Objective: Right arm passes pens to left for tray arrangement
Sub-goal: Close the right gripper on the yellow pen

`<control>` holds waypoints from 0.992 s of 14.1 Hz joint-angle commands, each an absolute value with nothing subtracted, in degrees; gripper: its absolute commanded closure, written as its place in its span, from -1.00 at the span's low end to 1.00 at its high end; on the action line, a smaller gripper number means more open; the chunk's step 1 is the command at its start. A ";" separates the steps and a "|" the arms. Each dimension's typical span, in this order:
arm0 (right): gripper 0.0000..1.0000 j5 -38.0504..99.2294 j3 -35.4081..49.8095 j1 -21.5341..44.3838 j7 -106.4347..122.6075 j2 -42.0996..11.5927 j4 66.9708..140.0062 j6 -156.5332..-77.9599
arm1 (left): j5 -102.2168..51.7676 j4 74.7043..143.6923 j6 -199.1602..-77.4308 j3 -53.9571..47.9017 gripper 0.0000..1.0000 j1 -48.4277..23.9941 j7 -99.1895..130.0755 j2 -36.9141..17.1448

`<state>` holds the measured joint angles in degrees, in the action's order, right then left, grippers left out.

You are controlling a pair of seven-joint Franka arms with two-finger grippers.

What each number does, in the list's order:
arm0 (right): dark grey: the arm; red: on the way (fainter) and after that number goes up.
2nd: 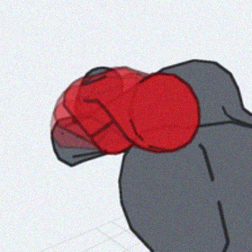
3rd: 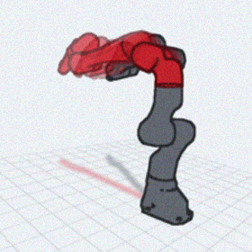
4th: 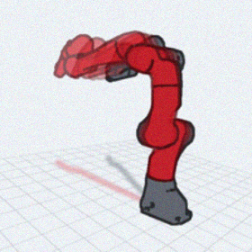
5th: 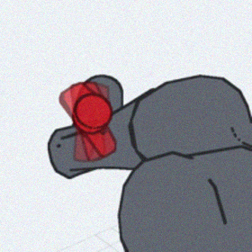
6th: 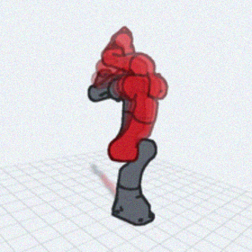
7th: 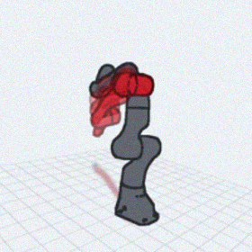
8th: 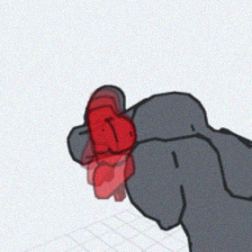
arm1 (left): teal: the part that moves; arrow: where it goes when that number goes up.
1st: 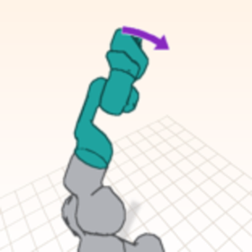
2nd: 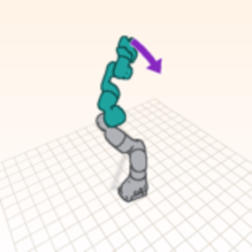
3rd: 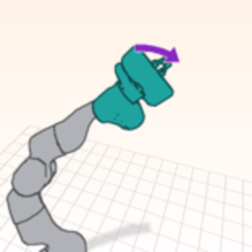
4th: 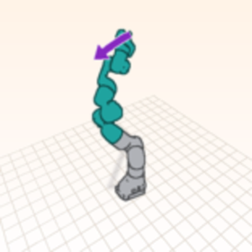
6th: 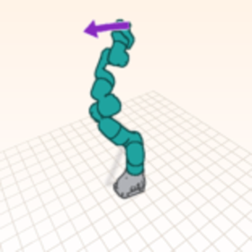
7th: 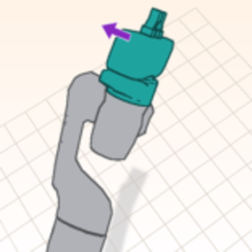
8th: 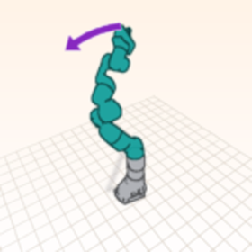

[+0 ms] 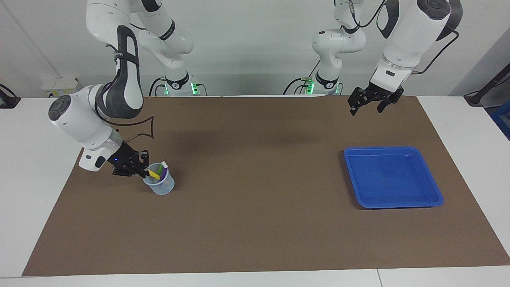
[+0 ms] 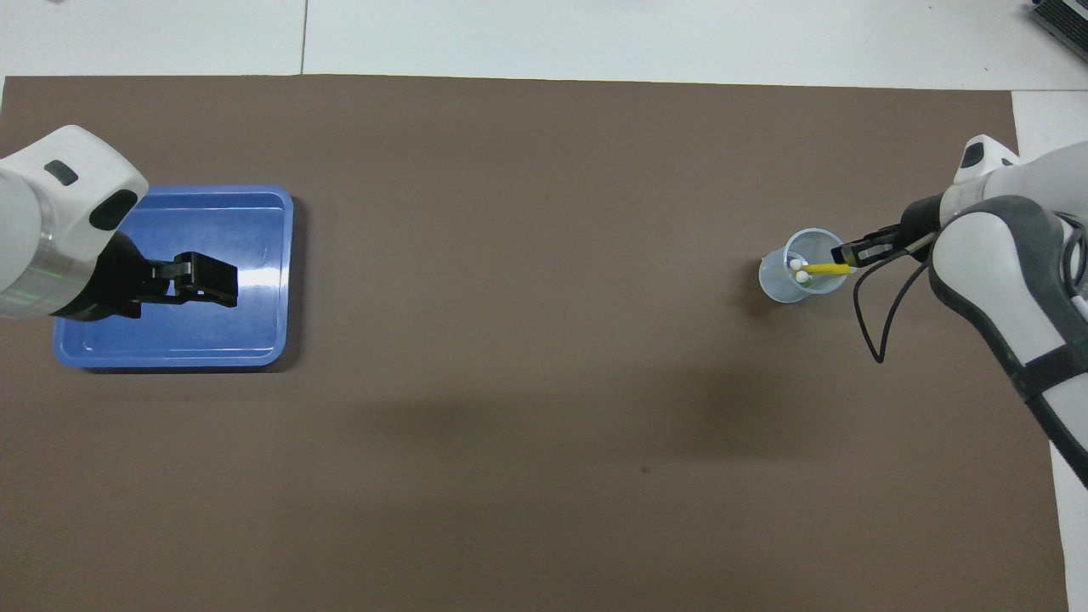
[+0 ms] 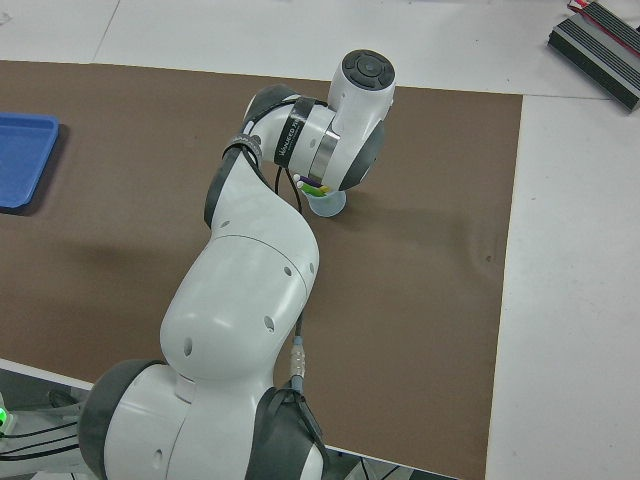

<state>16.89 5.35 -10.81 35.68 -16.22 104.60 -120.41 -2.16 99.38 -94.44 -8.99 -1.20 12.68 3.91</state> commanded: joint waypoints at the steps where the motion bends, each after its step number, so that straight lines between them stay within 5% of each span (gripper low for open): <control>1: 0.72 18.11 5.54 -11.07 37.00 -15.73 105.73 -121.55 | -1.67 101.43 -95.36 -8.70 -1.00 -1.76 13.54 5.71; 14: 0.51 18.11 5.45 -11.25 35.77 -14.85 105.47 -118.92 | -1.67 102.13 -95.98 -8.70 -1.00 -1.85 13.71 5.98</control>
